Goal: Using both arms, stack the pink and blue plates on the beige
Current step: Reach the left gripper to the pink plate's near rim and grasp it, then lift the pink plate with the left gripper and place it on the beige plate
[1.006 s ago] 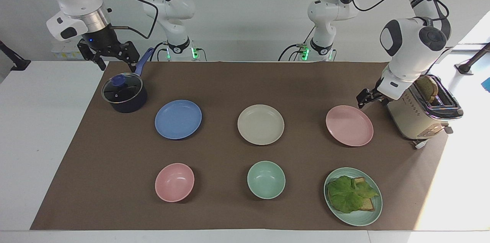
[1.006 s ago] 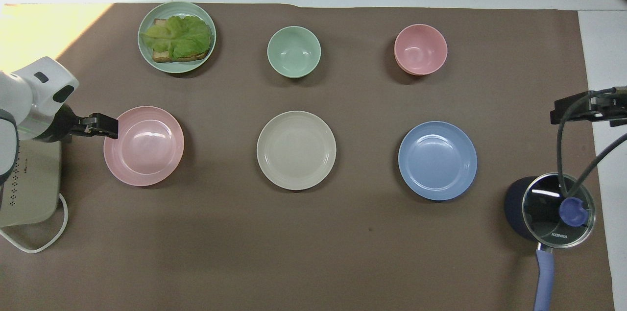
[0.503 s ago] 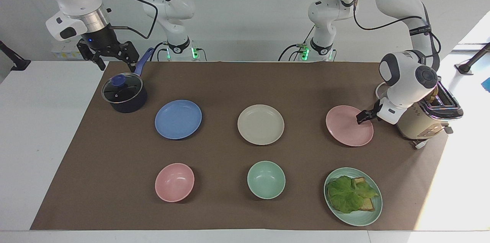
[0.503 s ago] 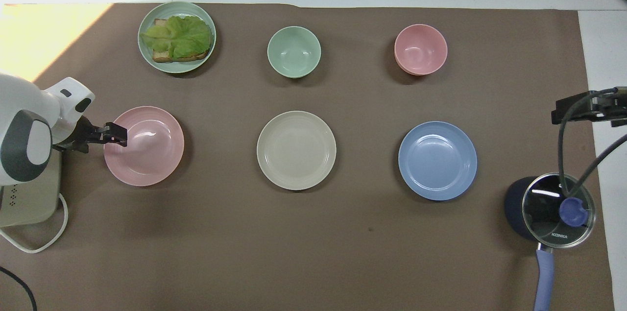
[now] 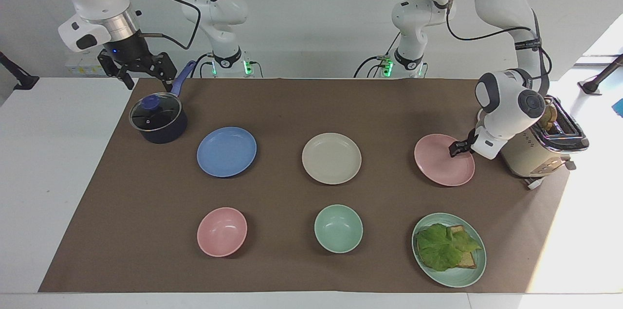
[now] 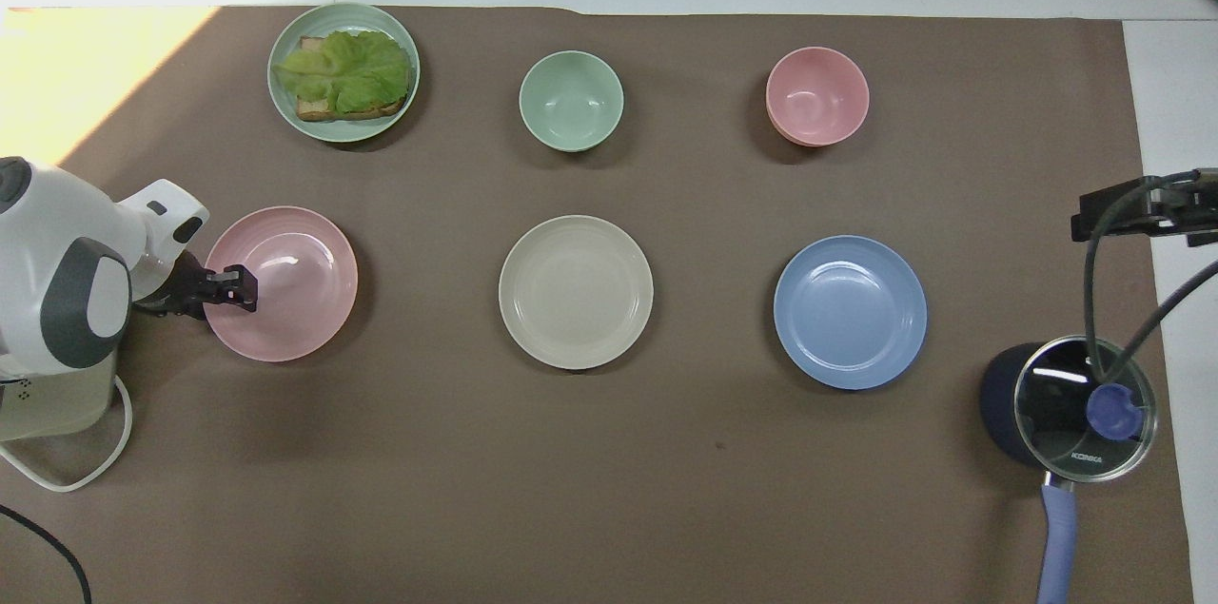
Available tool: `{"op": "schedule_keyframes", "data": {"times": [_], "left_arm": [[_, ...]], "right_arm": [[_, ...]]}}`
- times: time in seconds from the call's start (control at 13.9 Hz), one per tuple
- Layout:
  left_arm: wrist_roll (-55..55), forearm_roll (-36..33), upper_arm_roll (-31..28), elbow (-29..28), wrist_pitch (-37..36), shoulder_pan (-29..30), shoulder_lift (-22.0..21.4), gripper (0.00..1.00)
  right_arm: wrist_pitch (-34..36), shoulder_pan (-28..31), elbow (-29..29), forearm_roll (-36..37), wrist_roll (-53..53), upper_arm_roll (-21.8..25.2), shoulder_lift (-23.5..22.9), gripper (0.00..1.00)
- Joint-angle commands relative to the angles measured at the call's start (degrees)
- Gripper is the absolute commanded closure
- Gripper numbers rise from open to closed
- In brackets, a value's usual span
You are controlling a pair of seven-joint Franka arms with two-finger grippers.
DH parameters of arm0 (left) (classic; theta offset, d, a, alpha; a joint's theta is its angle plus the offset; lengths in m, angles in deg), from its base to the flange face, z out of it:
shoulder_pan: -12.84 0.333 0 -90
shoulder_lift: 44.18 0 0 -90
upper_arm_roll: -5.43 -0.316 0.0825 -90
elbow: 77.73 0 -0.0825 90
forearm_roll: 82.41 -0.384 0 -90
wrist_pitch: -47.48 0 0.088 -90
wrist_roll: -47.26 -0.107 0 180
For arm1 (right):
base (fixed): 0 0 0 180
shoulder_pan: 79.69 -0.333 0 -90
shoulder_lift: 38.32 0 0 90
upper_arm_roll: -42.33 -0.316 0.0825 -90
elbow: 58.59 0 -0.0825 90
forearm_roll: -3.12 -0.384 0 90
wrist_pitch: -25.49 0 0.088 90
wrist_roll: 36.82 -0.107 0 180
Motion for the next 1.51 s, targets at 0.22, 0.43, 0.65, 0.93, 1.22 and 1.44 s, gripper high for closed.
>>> {"op": "schedule_keyframes", "data": {"times": [0.22, 0.43, 0.65, 0.93, 1.22, 1.44], "left_arm": [[-1.2, -0.58, 0.24, 4.82, -7.13, 0.43, -0.69, 1.0], [-1.38, 1.77, 0.41, 11.59, -17.42, 0.17, -0.86, 1.0], [-0.42, 7.22, 1.11, 16.61, -25.34, -0.62, -1.21, 1.0], [13.94, 11.55, 4.28, 17.41, -25.55, -8.24, -1.74, 1.0], [27.25, 15.23, 4.19, 12.51, -13.19, -20.55, -2.36, 1.0], [29.38, 15.32, 4.28, 4.43, 1.23, -26.63, -2.09, 1.0]], "right_arm": [[0.84, 0.4, 0.49, 0.2, -0.52, -0.13, -0.1, 0.0], [0.84, 0.4, 0.49, 0.2, -0.52, -0.13, -0.1, 0.0], [0.84, 0.4, 0.49, 0.2, -0.52, -0.13, -0.1, 0.0], [1.02, 0.4, 0.49, 0.2, -0.61, -0.13, -0.1, 0.0], [1.02, 0.4, 0.49, 0.2, -0.61, -0.05, -0.1, 0.0], [0.93, 0.4, 0.49, 0.2, -0.61, -0.13, -0.1, 0.0]]}}
